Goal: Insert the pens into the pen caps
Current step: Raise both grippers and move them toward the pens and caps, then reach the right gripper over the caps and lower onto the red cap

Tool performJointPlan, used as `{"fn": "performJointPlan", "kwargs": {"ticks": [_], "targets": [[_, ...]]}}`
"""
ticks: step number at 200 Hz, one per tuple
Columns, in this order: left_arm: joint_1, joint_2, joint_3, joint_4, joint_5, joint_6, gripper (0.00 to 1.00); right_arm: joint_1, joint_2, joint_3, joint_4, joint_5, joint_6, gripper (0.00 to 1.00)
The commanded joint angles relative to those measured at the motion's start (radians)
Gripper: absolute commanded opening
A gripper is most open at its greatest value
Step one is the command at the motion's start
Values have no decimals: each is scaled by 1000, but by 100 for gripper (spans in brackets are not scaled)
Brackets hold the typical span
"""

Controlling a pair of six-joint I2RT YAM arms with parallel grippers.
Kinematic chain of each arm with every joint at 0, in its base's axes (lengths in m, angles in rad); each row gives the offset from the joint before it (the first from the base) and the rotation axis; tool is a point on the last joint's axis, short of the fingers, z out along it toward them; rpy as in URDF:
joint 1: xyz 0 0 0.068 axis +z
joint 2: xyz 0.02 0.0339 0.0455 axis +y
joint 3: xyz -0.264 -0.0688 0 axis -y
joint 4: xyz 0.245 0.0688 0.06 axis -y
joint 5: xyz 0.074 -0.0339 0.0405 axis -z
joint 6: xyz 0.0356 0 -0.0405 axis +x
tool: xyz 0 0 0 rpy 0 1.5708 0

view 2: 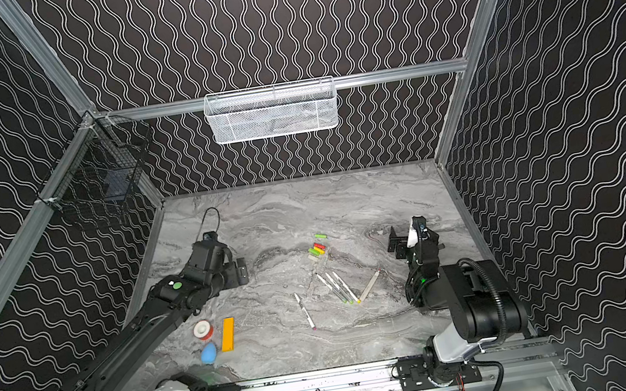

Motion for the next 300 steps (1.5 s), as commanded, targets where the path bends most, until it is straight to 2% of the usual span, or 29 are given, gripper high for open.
{"fn": "performJointPlan", "kwargs": {"ticks": [1,63,76,104,124,160,177,220,238,258,281,288,300], "targets": [[-30,28,3,21,26,-17,99,1,0,4,23,-4,7,99],[-43,49,-12,99,162,-19,99,-9,4,21,-9,-3,29,99],[-45,59,-13,109,197,-27,99,-51,-3,41,-61,-72,47,99],[-55,82,-19,118,223,-34,99,-51,-8,42,-53,-133,13,99],[-56,83,-38,155,224,-34,99,-47,-53,91,-172,-131,0,99],[-57,100,-12,183,245,-8,99,30,-93,319,-614,-78,-25,99],[-56,105,5,182,252,5,99,61,-72,443,-822,-171,1,99],[-51,146,89,154,267,54,99,300,28,654,-1106,-217,-35,99],[-45,156,134,134,284,76,99,375,88,740,-1215,-296,-42,99],[-22,165,181,103,319,91,99,432,157,836,-1312,-322,-33,99],[37,160,204,91,383,102,99,472,230,919,-1389,-321,-1,90],[56,153,201,93,397,103,99,472,247,938,-1405,-323,7,83],[90,142,199,94,420,110,99,472,291,989,-1453,-328,7,66]]}}
